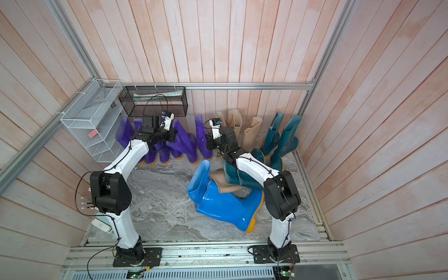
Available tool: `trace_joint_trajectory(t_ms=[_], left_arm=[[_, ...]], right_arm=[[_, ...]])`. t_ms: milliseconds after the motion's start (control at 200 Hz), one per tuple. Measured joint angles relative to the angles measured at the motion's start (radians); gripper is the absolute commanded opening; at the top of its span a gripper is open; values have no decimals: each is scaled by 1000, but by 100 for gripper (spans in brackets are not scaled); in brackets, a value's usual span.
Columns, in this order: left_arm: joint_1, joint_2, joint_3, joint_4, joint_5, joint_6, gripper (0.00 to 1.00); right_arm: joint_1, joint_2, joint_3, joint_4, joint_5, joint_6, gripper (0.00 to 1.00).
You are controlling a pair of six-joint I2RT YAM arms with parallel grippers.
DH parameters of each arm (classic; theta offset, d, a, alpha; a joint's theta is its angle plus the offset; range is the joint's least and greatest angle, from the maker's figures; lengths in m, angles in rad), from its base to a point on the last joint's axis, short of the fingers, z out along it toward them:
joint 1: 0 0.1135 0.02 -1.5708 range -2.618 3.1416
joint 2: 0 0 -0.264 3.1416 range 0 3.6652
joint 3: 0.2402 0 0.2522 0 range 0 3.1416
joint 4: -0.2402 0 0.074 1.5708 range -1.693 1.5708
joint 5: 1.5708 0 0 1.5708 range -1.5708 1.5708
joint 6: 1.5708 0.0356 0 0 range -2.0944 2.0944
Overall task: Match and arrange rain boots in pairs
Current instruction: Move the rain boot to the center of the board.
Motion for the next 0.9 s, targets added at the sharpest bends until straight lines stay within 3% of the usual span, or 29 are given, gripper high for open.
trace_joint_trajectory(t_ms=[85, 155, 225, 350, 490, 700, 810, 900], left_arm=[[2, 0, 12, 22, 14, -27, 67], [4, -6, 17, 33, 40, -63, 78], [5, -22, 17, 31, 74, -94, 86], [5, -106, -20, 34, 129, -140, 89], [-6, -333, -180, 71, 135, -176, 90], [-124, -635, -468, 171, 55, -213, 79], [-203, -689, -657, 242, -9, -264, 69], [-234, -686, -805, 297, -57, -307, 73]], right_arm=[[1, 0, 1, 1, 0, 2, 14], [2, 6, 13, -7, -2, 1, 26], [2, 17, 34, -8, -8, 3, 29], [2, 18, 38, -7, -18, 2, 41], [3, 14, 38, -6, -26, -9, 51], [3, -44, 6, -10, -21, -45, 56], [3, -84, -26, -7, -14, -58, 56], [3, -109, -51, -5, -8, -61, 57]])
